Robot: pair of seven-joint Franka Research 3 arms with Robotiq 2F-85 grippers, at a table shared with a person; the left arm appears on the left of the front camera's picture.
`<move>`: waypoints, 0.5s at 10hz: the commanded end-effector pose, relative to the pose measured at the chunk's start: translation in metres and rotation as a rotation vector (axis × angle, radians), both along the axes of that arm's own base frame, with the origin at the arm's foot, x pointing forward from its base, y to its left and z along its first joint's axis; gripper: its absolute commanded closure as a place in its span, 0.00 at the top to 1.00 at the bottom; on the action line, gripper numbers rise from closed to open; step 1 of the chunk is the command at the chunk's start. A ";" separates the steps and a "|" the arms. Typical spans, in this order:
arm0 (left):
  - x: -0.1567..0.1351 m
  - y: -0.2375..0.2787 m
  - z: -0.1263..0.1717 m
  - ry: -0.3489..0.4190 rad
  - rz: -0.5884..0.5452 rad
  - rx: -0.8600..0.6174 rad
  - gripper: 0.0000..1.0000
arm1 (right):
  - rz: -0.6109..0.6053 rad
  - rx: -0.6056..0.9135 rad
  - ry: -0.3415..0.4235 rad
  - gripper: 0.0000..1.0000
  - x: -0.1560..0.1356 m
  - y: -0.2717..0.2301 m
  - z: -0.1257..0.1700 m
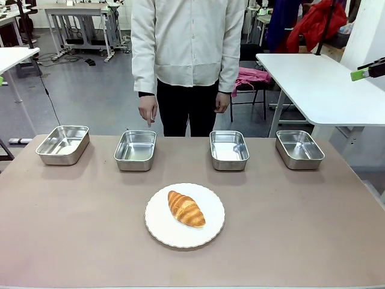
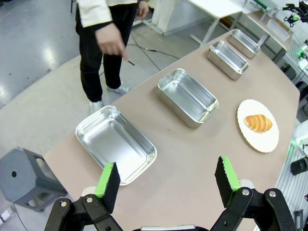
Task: Place the bread in the container.
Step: Place the Butter Roll into the Airtight Container indicated by the human.
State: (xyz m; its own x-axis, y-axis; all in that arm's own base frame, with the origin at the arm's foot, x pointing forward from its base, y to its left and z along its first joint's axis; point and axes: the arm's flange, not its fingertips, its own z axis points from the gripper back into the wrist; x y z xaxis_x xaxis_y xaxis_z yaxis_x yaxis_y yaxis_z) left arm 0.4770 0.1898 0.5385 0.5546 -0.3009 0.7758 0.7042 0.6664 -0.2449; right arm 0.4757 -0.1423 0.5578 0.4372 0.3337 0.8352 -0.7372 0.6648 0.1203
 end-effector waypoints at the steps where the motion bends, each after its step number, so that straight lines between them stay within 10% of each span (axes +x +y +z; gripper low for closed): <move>1: -0.001 0.000 0.002 -0.003 -0.003 -0.004 1.00 | -0.001 -0.001 -0.003 1.00 0.000 0.000 0.001; 5: -0.001 0.000 0.002 -0.003 -0.003 -0.004 1.00 | -0.001 -0.001 -0.003 1.00 0.000 0.000 0.001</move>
State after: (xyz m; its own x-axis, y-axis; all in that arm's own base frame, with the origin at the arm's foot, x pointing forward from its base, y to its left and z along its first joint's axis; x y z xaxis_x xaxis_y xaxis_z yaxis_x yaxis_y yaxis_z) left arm 0.4770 0.1898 0.5385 0.5546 -0.3009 0.7758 0.7042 0.6664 -0.2449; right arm 0.4757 -0.1423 0.5578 0.4372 0.3337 0.8352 -0.7372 0.6648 0.1203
